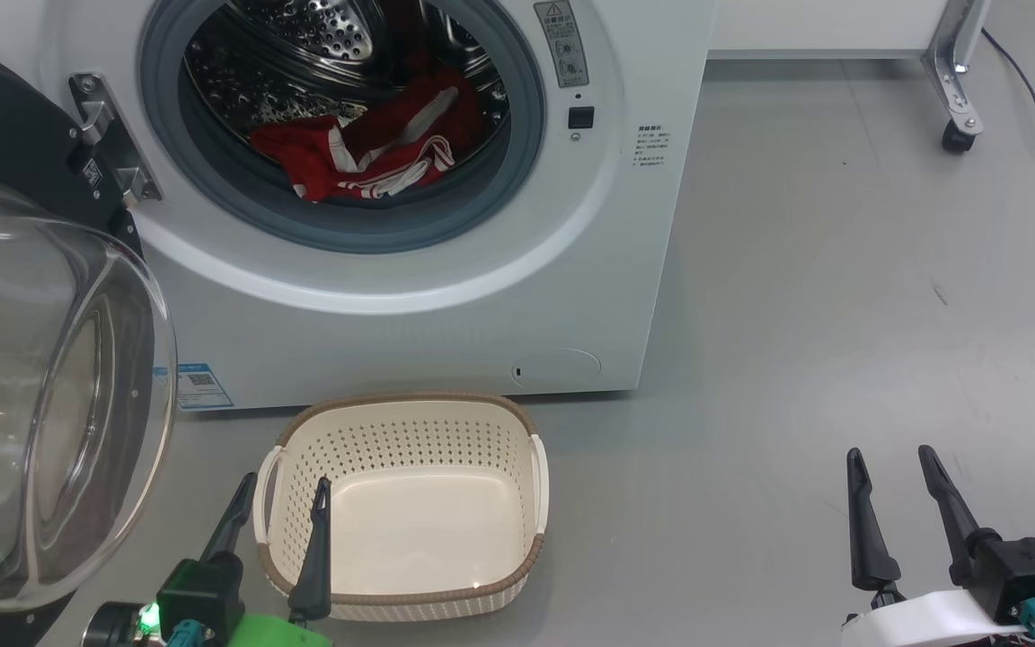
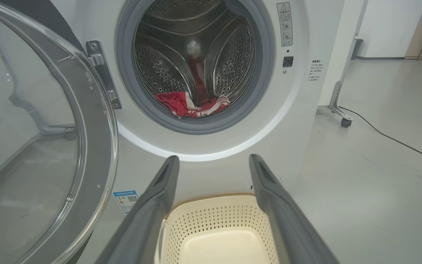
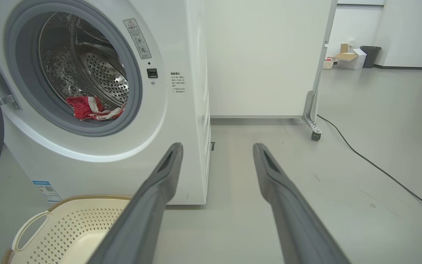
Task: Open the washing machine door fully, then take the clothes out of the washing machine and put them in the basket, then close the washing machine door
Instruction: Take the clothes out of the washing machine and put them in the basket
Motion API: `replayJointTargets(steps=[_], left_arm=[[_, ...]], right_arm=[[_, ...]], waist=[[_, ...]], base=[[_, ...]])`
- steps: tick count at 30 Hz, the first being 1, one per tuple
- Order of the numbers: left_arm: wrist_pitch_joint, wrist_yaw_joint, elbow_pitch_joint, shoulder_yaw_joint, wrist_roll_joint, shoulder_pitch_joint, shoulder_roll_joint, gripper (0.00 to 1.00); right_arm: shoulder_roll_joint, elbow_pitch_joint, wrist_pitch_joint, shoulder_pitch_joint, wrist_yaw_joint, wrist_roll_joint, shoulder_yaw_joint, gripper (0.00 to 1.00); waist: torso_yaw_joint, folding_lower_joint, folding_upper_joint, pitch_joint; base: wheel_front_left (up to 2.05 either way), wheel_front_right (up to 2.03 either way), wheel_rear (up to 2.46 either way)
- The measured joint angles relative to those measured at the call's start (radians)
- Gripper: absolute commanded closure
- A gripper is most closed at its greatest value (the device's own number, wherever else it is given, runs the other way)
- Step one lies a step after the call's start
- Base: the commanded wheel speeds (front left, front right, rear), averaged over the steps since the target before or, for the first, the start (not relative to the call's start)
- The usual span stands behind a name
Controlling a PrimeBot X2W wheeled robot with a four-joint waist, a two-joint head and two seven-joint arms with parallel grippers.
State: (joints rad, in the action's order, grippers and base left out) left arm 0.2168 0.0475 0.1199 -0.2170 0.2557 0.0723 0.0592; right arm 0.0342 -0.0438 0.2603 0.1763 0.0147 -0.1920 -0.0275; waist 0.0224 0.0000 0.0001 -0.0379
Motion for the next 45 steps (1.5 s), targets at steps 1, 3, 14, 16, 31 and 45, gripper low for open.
replayJointTargets(steps=[1,3,14,16,31,45], left_arm=[[0.0,0.0,0.0,0.0,-0.001,0.0,0.0,0.0],[0.0,0.0,-0.001,-0.001,-0.002,0.0,0.0,0.0],[0.0,0.001,-0.004,0.0,-0.002,0.0,0.001,0.0],[0.0,0.002,-0.004,0.001,-0.002,0.0,0.001,0.0],[0.001,0.01,-0.002,0.005,-0.002,0.0,0.001,0.0],[0.001,0.01,0.003,0.004,-0.002,0.0,0.001,0.0]], right_arm=[[0.0,0.0,0.0,0.0,0.0,0.0,0.0,0.0],[0.0,0.0,0.0,0.0,0.0,0.0,-0.001,0.0],[0.0,0.0,0.0,0.0,0.0,0.0,-0.002,0.0],[0.0,0.0,0.0,0.0,0.0,0.0,-0.002,0.0],[0.0,-0.009,0.0,0.0,0.0,0.0,-0.002,0.0],[0.0,-0.015,0.0,0.0,0.0,-0.009,-0.008,0.0]], waist=[[0.0,0.0,0.0,0.0],[0.0,0.0,0.0,0.0],[0.001,0.0,0.0,-0.002],[0.002,0.0,0.0,-0.002],[0.003,0.0,0.0,0.005],[0.001,0.0,0.0,0.005]], base=[[1.11,-1.11,0.0],[1.16,-1.15,-0.01],[0.92,-0.92,0.0],[0.64,-0.64,0.0],[0.33,-0.33,0.0],[0.0,0.0,0.0]])
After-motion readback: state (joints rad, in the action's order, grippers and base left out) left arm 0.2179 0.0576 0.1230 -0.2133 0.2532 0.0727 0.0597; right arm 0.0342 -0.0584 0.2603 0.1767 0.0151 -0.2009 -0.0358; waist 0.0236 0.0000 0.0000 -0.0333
